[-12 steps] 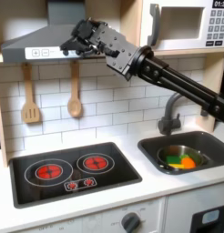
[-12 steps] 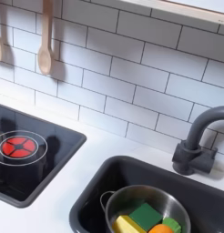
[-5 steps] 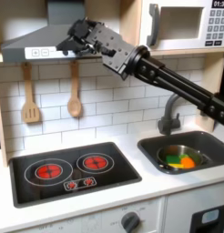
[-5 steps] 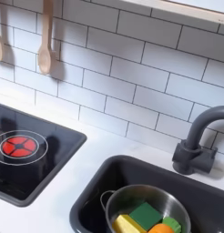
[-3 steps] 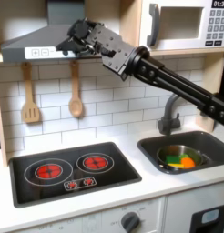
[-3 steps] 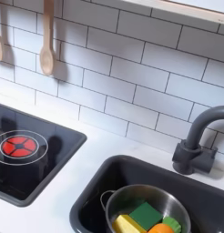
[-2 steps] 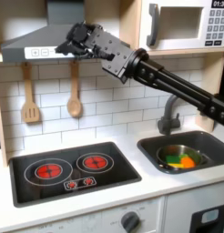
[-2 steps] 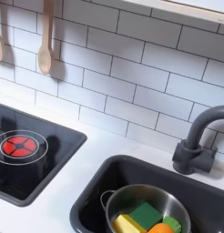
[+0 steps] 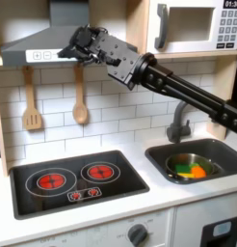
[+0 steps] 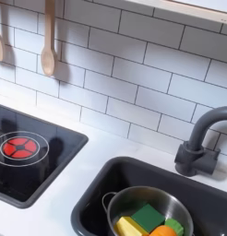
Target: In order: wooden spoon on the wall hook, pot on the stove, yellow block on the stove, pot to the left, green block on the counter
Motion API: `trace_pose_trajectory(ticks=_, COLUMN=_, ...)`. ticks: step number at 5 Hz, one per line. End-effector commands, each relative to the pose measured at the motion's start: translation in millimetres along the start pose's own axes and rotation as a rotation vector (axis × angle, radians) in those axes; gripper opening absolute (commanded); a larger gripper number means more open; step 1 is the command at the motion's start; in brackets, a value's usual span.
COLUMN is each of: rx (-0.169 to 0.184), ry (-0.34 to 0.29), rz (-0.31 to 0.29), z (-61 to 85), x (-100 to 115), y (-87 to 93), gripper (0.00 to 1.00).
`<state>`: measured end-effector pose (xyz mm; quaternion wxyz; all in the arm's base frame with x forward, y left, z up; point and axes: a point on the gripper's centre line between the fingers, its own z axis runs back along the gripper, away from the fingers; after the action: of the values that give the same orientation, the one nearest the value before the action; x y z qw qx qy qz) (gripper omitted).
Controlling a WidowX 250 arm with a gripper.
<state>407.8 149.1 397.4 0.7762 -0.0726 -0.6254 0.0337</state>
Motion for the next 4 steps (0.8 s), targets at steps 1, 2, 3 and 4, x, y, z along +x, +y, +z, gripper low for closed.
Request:
trace_pose_trajectory(ticks=1, rx=0.004, ry=0.004, rz=0.007, z=15.2, x=1, y=0.7, gripper=0.0)
trace_pose_trajectory(ticks=2, rx=-0.013, ry=0.074, rz=0.025, z=24.8, x=-13, y=-3.2, gripper=0.0)
trace_pose_trajectory(ticks=3, rx=-0.068, ry=0.16, rz=0.029, z=25.8, x=-34, y=-15.4, gripper=0.0)
trace_pose_trajectory(ticks=4, rx=-0.142, ry=0.23, rz=0.023, z=39.8, x=-47, y=-37.5, gripper=0.0)
